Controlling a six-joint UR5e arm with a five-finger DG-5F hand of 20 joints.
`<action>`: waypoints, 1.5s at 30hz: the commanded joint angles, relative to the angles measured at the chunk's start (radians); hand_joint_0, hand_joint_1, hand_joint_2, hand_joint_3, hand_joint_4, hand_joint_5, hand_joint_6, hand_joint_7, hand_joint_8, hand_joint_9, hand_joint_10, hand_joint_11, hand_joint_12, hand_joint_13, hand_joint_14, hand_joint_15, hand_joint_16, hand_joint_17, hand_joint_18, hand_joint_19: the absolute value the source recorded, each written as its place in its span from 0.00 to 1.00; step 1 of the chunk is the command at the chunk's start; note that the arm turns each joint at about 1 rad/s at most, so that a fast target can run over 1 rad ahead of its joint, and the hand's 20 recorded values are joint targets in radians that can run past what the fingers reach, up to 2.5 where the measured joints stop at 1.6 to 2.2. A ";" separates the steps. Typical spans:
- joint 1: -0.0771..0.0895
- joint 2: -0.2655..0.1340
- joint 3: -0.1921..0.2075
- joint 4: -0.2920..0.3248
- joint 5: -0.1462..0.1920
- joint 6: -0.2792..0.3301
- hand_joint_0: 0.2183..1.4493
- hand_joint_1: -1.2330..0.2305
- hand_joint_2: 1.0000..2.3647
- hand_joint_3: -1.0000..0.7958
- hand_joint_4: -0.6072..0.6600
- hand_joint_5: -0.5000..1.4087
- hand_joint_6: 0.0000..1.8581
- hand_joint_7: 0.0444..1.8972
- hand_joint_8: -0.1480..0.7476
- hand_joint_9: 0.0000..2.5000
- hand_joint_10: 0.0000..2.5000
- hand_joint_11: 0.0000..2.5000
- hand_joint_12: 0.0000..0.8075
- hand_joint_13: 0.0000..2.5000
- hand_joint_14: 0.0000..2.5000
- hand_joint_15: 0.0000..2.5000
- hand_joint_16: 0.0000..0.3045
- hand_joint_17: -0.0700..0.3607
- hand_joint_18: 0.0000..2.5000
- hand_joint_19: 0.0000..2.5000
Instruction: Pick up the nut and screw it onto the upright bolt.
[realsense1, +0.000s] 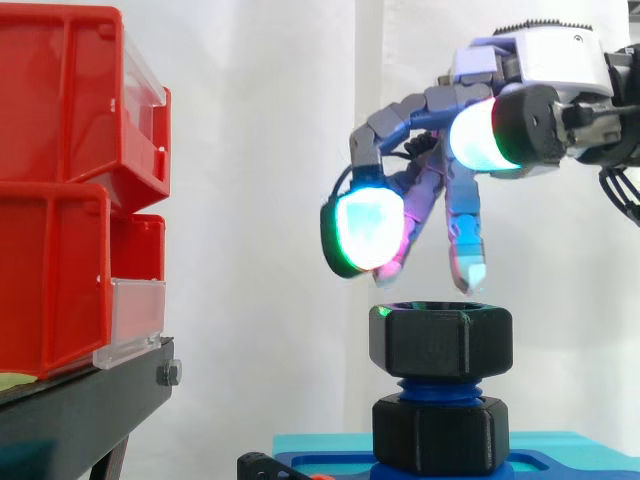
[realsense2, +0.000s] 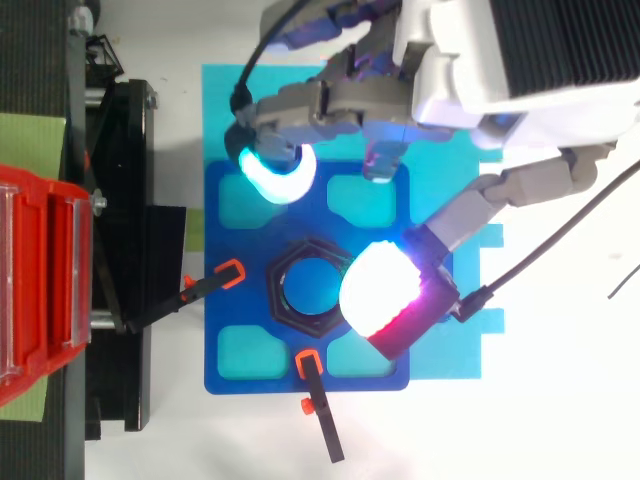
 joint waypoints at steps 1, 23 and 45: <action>-0.002 0.000 0.007 0.005 0.000 -0.001 0.23 0.59 0.00 0.28 0.69 0.24 0.27 0.43 0.45 0.57 0.00 0.01 0.30 0.36 0.00 0.00 0.07 0.27 0.20 0.00; 0.055 -0.002 -0.104 0.122 0.032 0.020 0.19 0.63 0.00 0.28 0.59 0.17 0.27 0.28 0.37 0.11 0.00 0.00 0.38 0.00 0.00 0.00 0.13 0.36 0.00 0.00; 0.067 -0.002 -0.104 0.065 0.032 0.020 0.20 0.61 0.00 0.28 0.64 0.19 0.27 0.34 0.41 0.18 0.00 0.00 0.38 0.03 0.00 0.00 0.12 0.35 0.00 0.00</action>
